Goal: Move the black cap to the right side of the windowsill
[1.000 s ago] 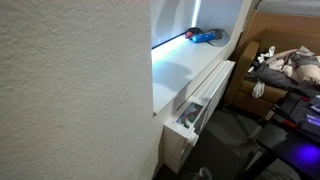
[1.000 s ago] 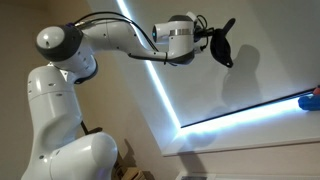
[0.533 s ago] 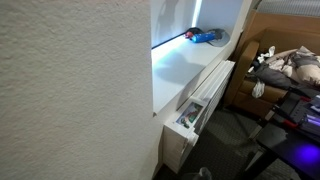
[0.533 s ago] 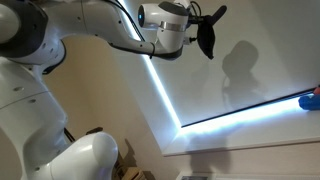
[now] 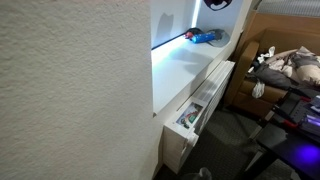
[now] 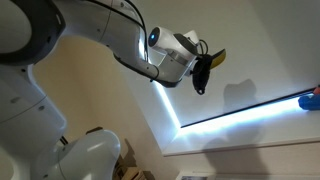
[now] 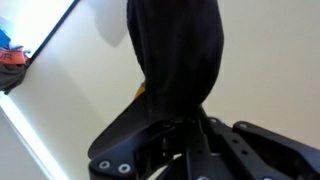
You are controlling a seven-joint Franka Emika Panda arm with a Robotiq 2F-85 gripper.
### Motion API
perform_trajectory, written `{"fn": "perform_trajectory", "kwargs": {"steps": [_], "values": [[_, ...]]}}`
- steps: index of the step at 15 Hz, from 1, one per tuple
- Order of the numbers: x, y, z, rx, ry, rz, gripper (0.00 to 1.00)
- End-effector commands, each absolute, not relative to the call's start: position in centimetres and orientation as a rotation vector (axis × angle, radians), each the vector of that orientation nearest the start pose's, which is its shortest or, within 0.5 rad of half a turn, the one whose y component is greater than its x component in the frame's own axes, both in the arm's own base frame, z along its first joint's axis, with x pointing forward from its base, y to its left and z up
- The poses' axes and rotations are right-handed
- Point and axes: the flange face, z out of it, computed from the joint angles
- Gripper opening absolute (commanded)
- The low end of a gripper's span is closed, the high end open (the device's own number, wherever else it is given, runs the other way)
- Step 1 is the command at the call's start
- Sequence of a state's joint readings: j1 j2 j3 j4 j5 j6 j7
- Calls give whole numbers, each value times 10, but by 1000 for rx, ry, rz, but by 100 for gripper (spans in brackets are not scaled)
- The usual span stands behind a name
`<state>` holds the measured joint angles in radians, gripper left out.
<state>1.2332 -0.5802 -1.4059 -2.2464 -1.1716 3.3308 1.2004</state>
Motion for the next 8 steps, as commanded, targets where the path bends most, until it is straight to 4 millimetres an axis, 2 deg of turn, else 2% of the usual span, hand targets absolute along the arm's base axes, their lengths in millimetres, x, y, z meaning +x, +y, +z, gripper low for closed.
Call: {"fn": "perform_trajectory", "kwargs": {"steps": [1, 3, 4, 5, 8], "values": [[513, -19, 533, -2296, 390, -1246, 0], [535, -10, 543, -2409, 418, -1133, 0], [543, -14, 550, -2468, 437, -1082, 0], [549, -21, 559, -2521, 442, -1026, 0], [563, -63, 615, -2533, 455, -995, 0]]}}
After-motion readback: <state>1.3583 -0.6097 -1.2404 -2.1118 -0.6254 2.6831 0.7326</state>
